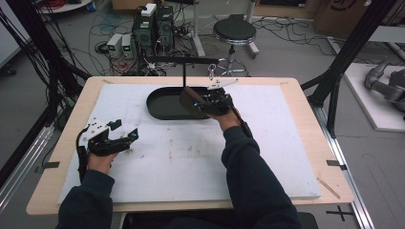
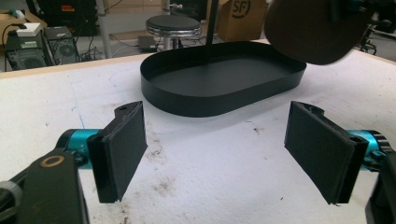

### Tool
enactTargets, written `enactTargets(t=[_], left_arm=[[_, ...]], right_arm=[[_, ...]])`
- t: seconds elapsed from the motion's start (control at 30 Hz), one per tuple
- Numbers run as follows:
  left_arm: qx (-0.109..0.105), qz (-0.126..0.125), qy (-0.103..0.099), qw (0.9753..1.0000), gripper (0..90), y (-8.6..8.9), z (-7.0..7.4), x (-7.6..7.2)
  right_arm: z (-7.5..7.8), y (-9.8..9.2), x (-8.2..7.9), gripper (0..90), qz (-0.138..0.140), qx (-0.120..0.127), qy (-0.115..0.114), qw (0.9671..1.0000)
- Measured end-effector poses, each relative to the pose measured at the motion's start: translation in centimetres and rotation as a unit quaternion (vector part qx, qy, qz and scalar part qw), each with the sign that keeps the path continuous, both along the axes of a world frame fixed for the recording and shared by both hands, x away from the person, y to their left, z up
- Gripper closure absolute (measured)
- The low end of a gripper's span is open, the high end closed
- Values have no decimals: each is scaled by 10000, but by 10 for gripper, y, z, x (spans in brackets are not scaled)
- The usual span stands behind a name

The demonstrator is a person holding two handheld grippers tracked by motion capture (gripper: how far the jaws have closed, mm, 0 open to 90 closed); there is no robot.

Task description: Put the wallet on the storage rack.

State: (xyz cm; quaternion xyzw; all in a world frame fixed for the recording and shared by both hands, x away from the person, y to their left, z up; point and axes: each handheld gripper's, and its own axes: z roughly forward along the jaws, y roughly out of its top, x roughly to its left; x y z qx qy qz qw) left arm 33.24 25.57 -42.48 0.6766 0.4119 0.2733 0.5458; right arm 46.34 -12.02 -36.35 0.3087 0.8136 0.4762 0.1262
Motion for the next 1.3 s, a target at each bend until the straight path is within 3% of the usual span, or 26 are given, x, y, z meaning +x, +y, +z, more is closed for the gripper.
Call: enactTargets(t=[0.07,0.2,0.23,0.27,0.63,0.83,0.97,1.17,1.23,1.3], left_arm=[[-17,9,-5,10000,207,0,0,0],[-23,8,-6,10000,207,0,0,0],[-17,4,-2,10000,207,1,0,0],[-12,3,-2,10000,207,1,0,0],[-22,-2,1,10000,207,2,-1,1],[-32,0,9,10000,207,1,-1,1],[-34,2,16,10000,207,0,-1,1],[-66,-10,23,10000,207,1,-1,2],[-77,-29,23,10000,207,1,-2,2],[-94,-40,35,9999,207,0,-2,2]], right_arm=[[-1,10,14,654,-116,-77,75,9999],[-6,20,25,654,-275,-125,104,9995],[-10,26,33,653,-338,-184,248,9990],[-10,26,33,653,-338,-184,248,9990],[-49,39,58,634,-701,58,824,9941],[-42,25,60,445,-1127,-44,599,9918],[-29,7,59,424,-1265,-11,523,9906],[-11,-19,46,389,-1138,-49,337,9929],[-3,-36,32,365,-901,-201,48,9957],[0,-49,21,307,-839,-352,-89,9958]])
